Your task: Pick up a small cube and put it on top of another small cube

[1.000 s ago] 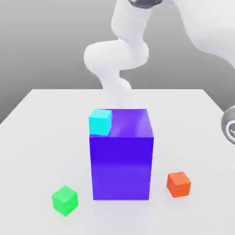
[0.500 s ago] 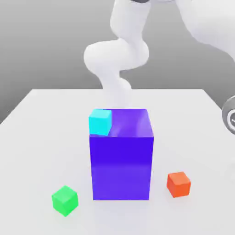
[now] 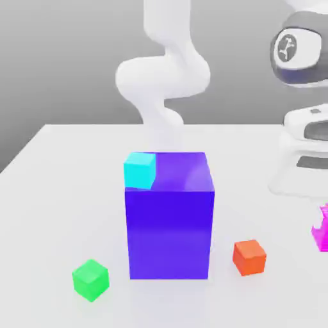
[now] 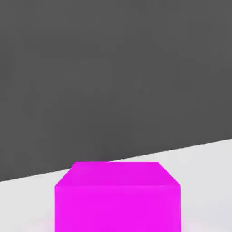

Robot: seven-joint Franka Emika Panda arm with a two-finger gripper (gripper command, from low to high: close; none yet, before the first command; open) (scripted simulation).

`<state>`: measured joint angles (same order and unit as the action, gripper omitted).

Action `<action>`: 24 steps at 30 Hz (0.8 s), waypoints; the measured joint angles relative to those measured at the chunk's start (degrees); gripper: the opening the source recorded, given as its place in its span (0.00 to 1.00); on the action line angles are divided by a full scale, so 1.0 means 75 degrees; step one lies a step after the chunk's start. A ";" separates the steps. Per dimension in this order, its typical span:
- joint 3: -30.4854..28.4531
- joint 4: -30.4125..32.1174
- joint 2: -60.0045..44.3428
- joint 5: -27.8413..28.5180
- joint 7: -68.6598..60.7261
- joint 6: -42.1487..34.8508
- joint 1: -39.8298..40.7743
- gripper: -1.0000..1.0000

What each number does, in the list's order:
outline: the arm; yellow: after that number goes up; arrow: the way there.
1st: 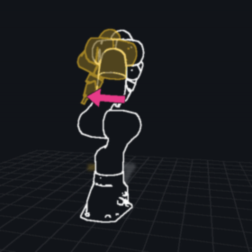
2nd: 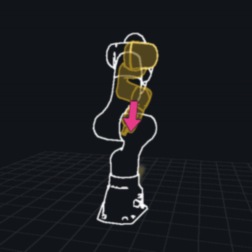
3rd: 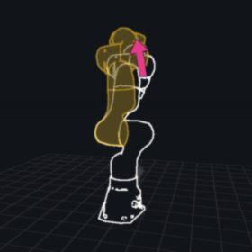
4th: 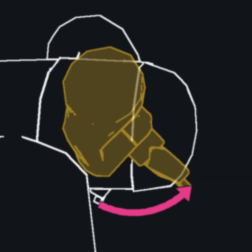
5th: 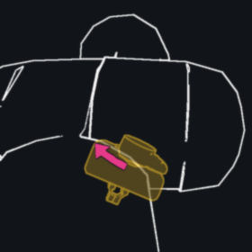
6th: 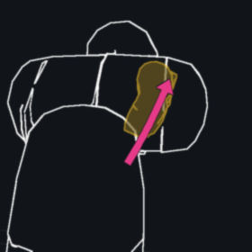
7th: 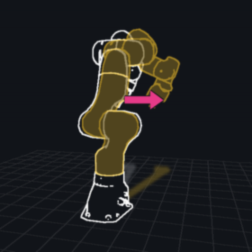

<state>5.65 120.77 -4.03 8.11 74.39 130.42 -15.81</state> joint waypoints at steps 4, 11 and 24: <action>-0.0149 0.0210 0.0616 -0.0033 -0.1841 -0.0284 0.0325 0.00; -0.0648 0.0606 0.1531 -0.0062 -0.5076 -0.0654 0.0681 0.00; -0.2032 0.1432 0.2574 0.0131 -1.0971 -0.0848 0.1044 0.00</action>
<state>-9.59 131.51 15.28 9.10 -7.90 124.05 -7.98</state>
